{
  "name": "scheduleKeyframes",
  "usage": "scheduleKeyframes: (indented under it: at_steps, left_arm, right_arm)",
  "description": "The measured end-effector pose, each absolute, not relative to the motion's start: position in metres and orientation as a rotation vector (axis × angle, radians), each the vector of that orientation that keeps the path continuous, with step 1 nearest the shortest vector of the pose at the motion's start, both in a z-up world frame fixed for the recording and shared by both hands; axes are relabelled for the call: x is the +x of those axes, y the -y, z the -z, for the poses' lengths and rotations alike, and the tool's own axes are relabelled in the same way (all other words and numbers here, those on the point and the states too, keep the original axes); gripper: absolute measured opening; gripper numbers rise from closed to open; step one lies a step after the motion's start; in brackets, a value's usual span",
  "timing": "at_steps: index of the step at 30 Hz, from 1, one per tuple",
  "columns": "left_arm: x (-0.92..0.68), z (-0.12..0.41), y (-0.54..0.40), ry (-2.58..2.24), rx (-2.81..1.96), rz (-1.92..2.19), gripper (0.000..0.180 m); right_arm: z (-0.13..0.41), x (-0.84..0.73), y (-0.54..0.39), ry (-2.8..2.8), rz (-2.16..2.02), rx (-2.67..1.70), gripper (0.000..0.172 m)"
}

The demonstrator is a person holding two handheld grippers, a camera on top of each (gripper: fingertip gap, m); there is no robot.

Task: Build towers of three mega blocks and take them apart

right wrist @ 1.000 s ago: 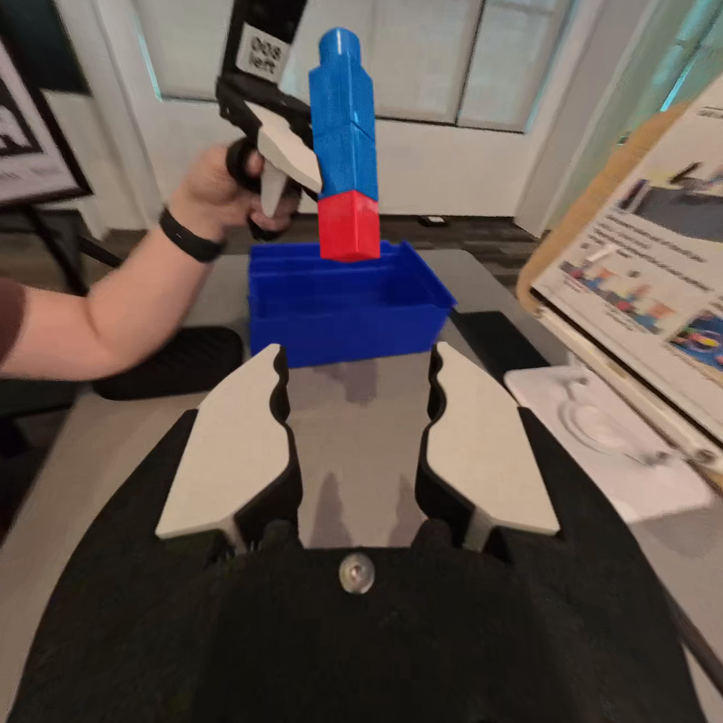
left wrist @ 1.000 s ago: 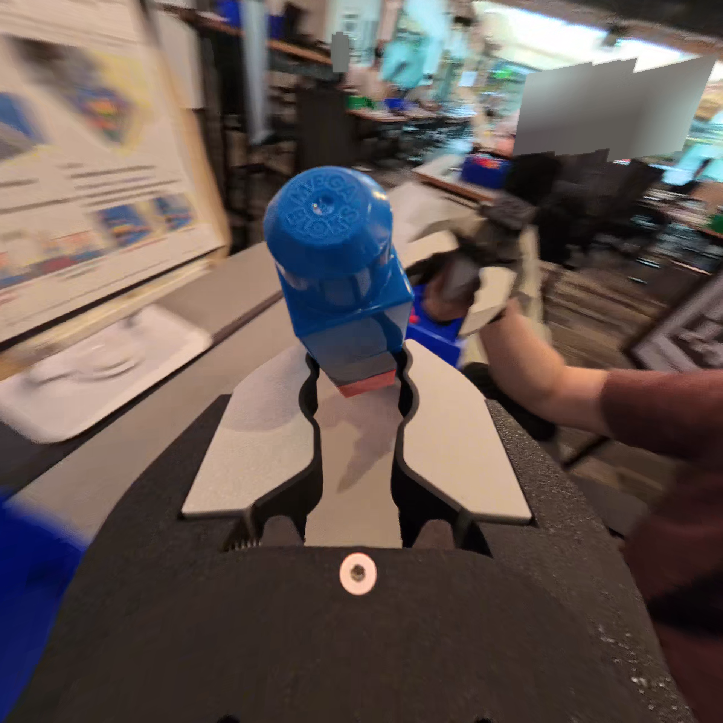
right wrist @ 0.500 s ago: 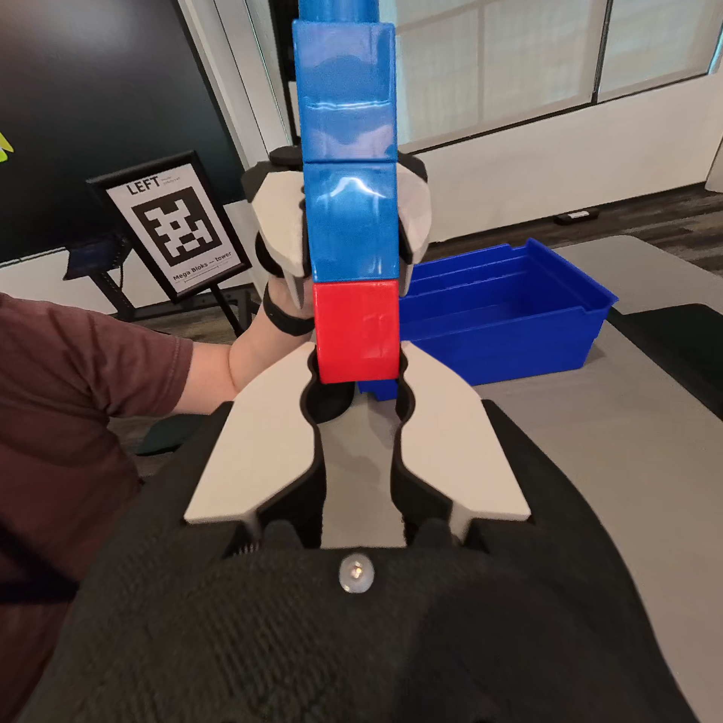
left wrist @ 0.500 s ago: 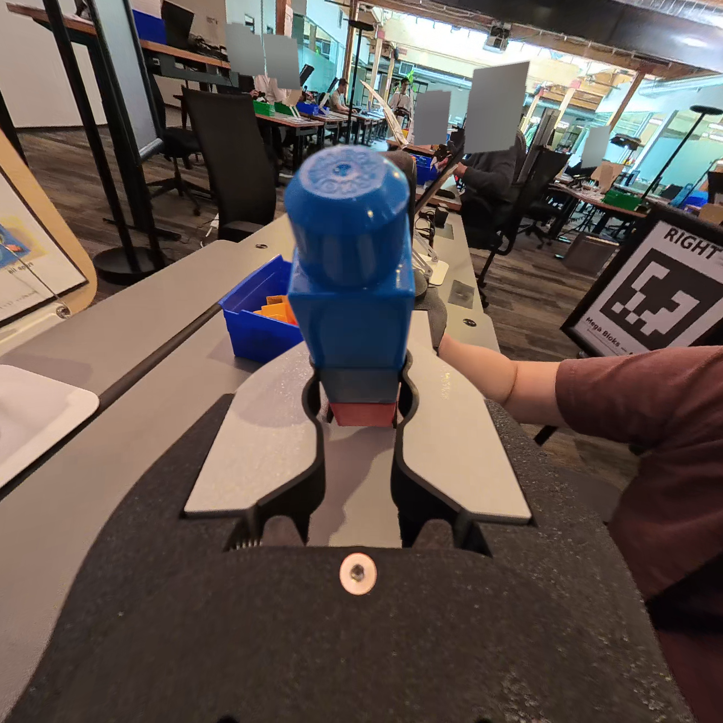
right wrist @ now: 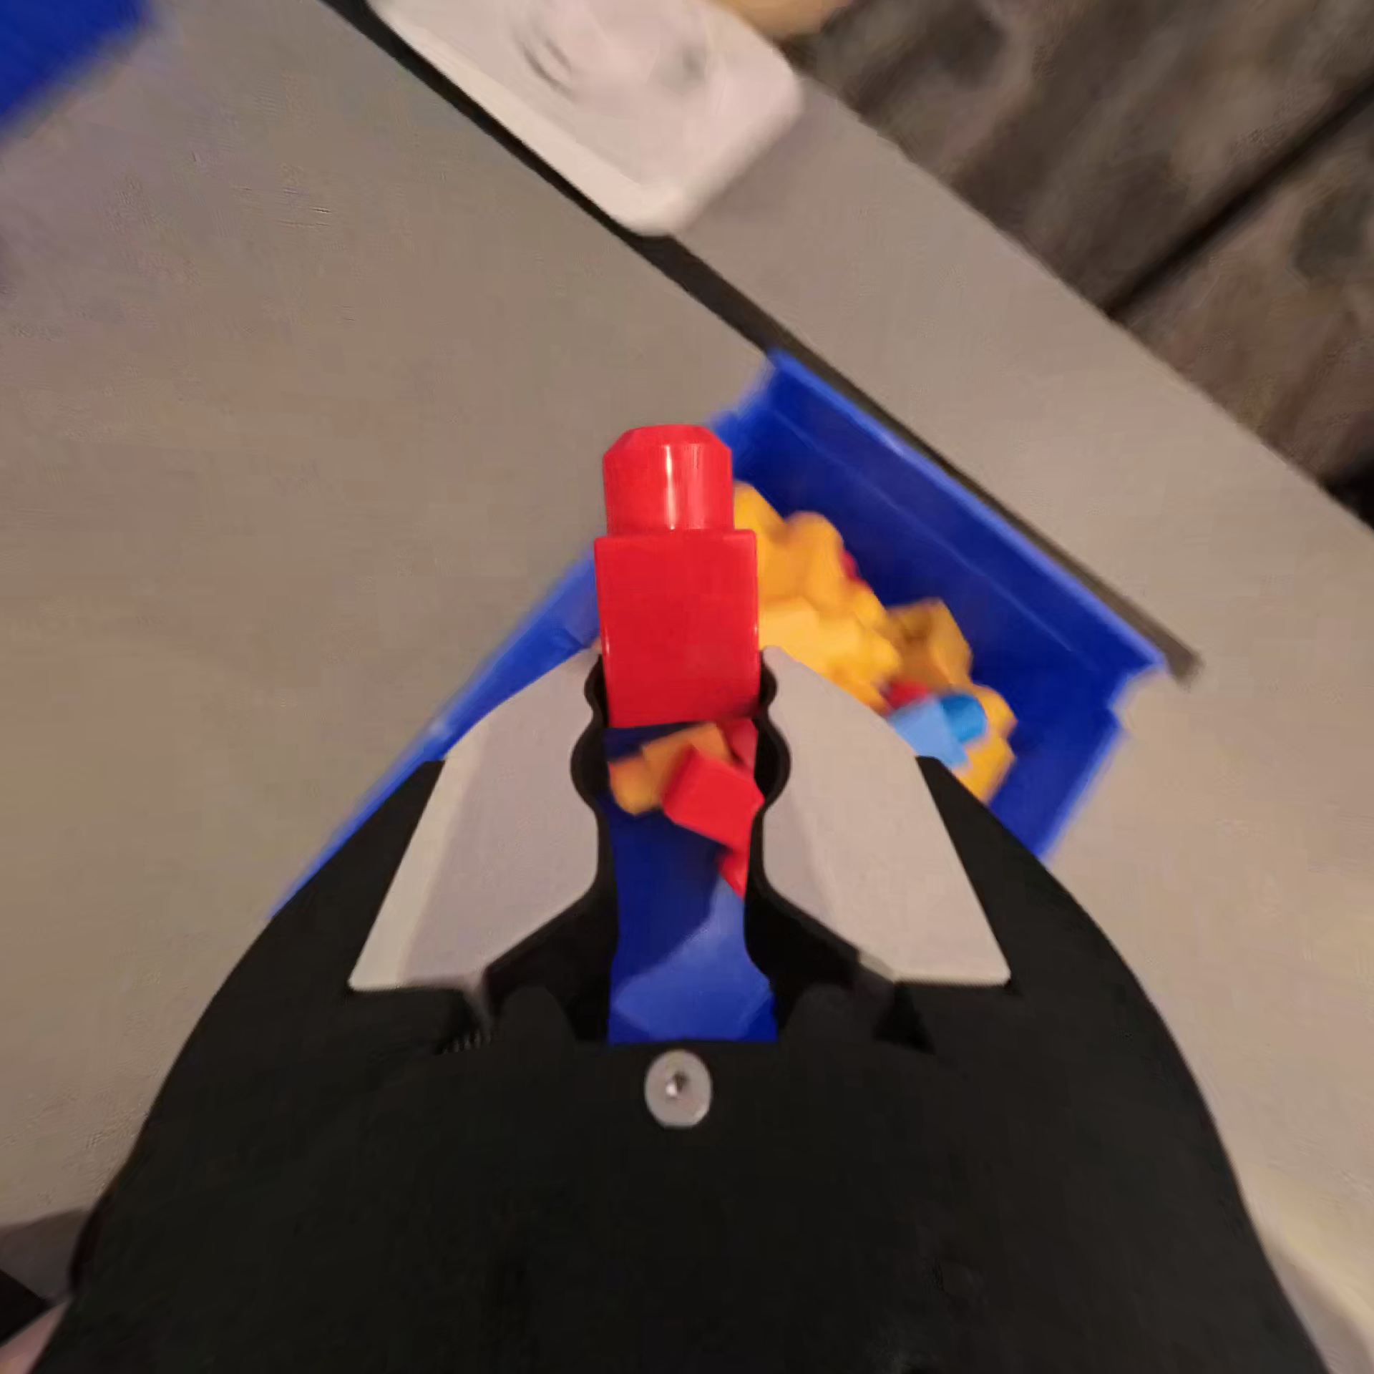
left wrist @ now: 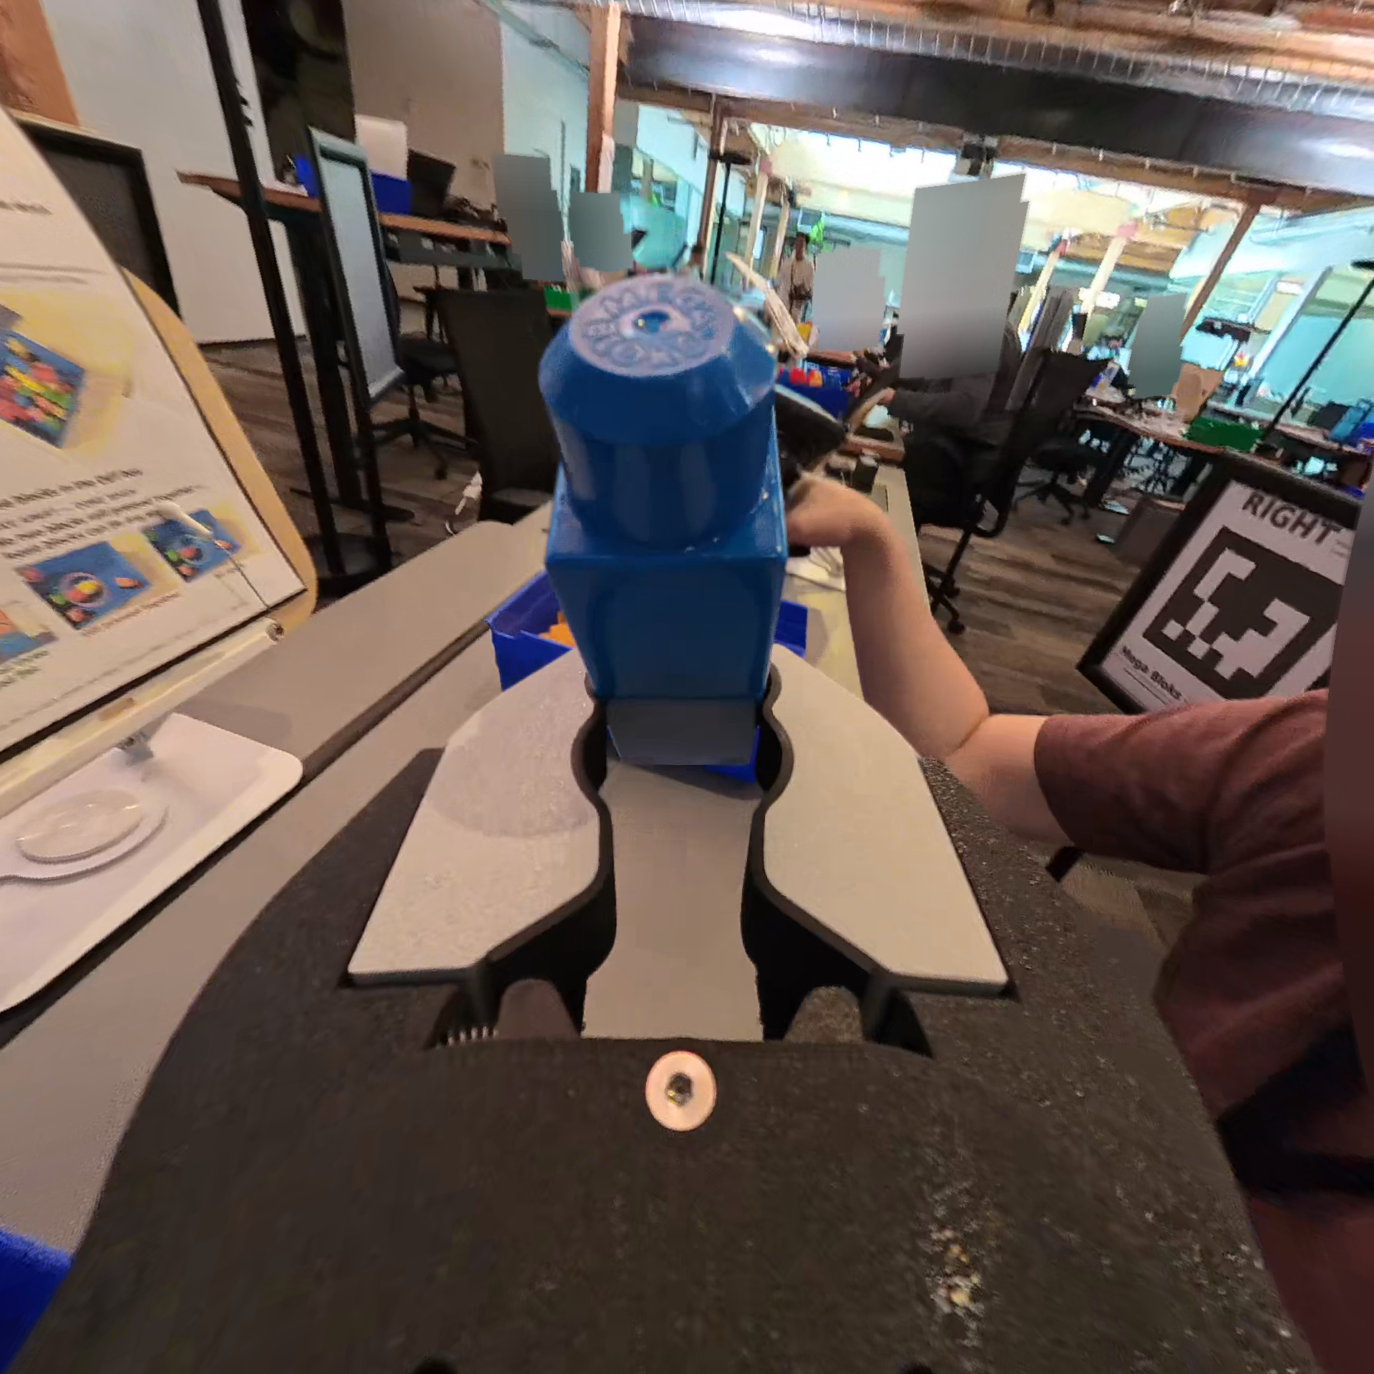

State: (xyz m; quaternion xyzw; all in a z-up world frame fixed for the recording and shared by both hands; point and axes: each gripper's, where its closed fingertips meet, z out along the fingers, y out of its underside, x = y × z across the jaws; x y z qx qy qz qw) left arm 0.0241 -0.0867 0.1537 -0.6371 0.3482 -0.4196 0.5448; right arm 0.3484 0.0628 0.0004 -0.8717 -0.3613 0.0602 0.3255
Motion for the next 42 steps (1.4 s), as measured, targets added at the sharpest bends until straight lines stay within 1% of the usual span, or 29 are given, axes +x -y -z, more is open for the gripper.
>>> scheduleKeyframes:
  at_steps: [1, 4, 7, 9, 11, 14, 15, 18, 20, 22, 25, 26, 28, 32, 37, 40, 42]
  left_arm:
    - [0.03, -0.148, 0.086, -0.851, -1.53, 0.994, 0.036]
    - [0.047, -0.132, 0.082, -0.9, -1.59, 1.006, 0.037]
    - [0.059, -0.116, 0.078, -0.926, -1.659, 1.036, 0.037]
    - [0.066, -0.108, 0.076, -0.94, -1.686, 1.045, 0.037]
    - [0.073, -0.101, 0.077, -0.964, -1.712, 1.05, 0.037]
    - [0.087, -0.088, 0.084, -1.036, -1.755, 1.098, 0.037]
    - [0.093, -0.084, 0.09, -1.071, -1.766, 1.138, 0.037]
    - [0.111, -0.071, 0.106, -1.178, -1.797, 1.249, 0.036]
    - [0.119, -0.059, 0.107, -1.23, -1.826, 1.19, 0.036]
    - [0.122, -0.045, 0.104, -1.282, -1.864, 1.081, 0.036]
    - [0.127, -0.04, 0.106, -1.305, -1.871, 1.048, 0.036]
    - [0.128, -0.041, 0.106, -1.3, -1.868, 1.051, 0.036]
    - [0.126, -0.037, 0.101, -1.3, -1.88, 0.993, 0.036]
    - [0.131, -0.039, 0.092, -1.221, -1.866, 1.014, 0.037]
    - [0.137, -0.039, 0.084, -1.167, -1.863, 1.099, 0.036]
    - [0.131, -0.015, 0.091, -1.269, -1.985, 1.049, 0.035]
    - [0.137, -0.017, 0.093, -1.259, -1.968, 1.079, 0.036]
  right_arm:
    - [0.017, 0.383, -0.068, 0.846, -0.069, -2.407, 0.037]
    - [0.057, 0.408, -0.073, 0.74, -0.198, -2.595, 0.037]
    - [0.066, 0.407, -0.088, 0.724, -0.197, -2.583, 0.038]
    - [0.057, 0.401, -0.092, 0.733, -0.17, -2.541, 0.049]
    - [0.034, 0.388, -0.096, 0.771, -0.122, -2.415, 0.059]
    - [-0.026, 0.331, -0.089, 0.989, -0.132, -2.006, 0.074]
    - [-0.048, 0.299, -0.074, 1.097, -0.178, -1.828, 0.074]
    - [-0.101, 0.197, 0.006, 1.343, -0.496, -1.313, 0.071]
    - [-0.122, 0.151, 0.058, 1.376, -0.802, -1.143, 0.065]
    - [-0.121, 0.124, 0.081, 1.374, -1.03, -1.198, 0.065]
    - [-0.097, 0.104, 0.081, 1.382, -1.114, -1.392, 0.066]
    - [-0.09, 0.101, 0.084, 1.412, -1.135, -1.414, 0.061]
    - [-0.086, 0.098, 0.092, 1.456, -1.235, -1.422, 0.038]
    - [-0.095, 0.1, 0.079, 1.338, -1.356, -1.428, 0.037]
    - [-0.094, 0.104, 0.069, 1.287, -1.429, -1.456, 0.036]
    - [-0.11, 0.113, 0.051, 1.122, -1.499, -1.427, 0.037]
    - [-0.106, 0.135, 0.027, 1.095, -1.388, -1.495, 0.037]
